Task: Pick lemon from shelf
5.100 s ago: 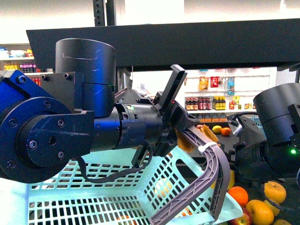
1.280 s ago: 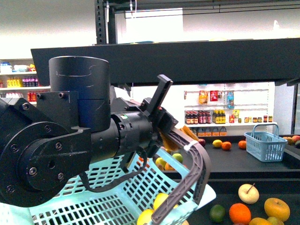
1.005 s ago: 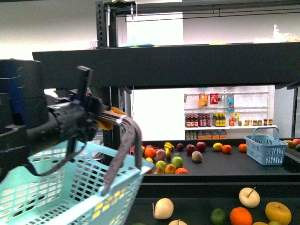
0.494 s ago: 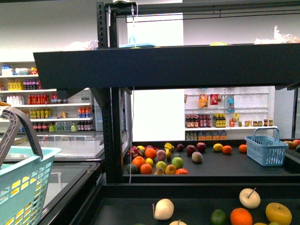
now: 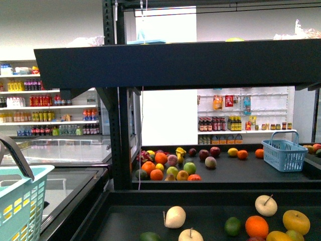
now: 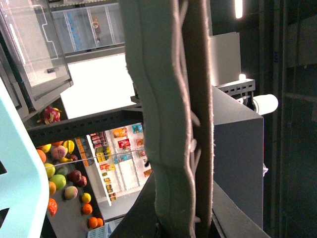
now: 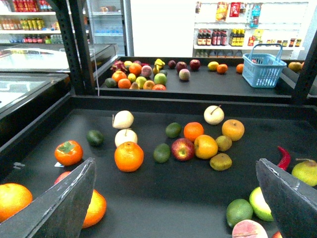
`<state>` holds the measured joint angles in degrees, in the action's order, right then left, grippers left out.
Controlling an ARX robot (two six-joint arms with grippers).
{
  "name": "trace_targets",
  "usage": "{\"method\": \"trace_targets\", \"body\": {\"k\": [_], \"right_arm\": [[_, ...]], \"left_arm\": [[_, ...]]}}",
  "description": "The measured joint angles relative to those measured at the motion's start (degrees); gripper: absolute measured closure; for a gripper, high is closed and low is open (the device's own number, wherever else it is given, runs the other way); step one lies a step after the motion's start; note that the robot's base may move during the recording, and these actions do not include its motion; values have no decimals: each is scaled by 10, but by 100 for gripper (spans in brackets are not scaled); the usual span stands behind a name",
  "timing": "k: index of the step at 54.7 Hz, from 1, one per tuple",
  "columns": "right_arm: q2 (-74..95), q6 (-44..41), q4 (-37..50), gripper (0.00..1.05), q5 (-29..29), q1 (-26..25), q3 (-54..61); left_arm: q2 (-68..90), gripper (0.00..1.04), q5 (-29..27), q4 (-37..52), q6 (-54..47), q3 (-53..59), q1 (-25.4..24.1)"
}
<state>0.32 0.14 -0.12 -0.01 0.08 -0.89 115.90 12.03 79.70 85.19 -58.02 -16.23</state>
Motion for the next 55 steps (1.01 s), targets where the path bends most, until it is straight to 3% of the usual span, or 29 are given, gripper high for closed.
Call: {"method": "trace_targets", "body": {"k": [4, 8, 20, 35, 55], "right_arm": [[0, 0, 0, 8, 0, 0, 0], [0, 0, 0, 8, 0, 0, 0], [0, 0, 0, 8, 0, 0, 0], [0, 0, 0, 8, 0, 0, 0], [0, 0, 0, 8, 0, 0, 0]], "left_arm": [[5, 95, 11, 2, 3, -2, -5], [19, 94, 62, -4, -7, -21, -14], [26, 54, 98, -20, -80, -17, -28], [19, 7, 112, -20, -91, 10, -27], [-58, 8, 98, -38, -87, 69, -26]]}}
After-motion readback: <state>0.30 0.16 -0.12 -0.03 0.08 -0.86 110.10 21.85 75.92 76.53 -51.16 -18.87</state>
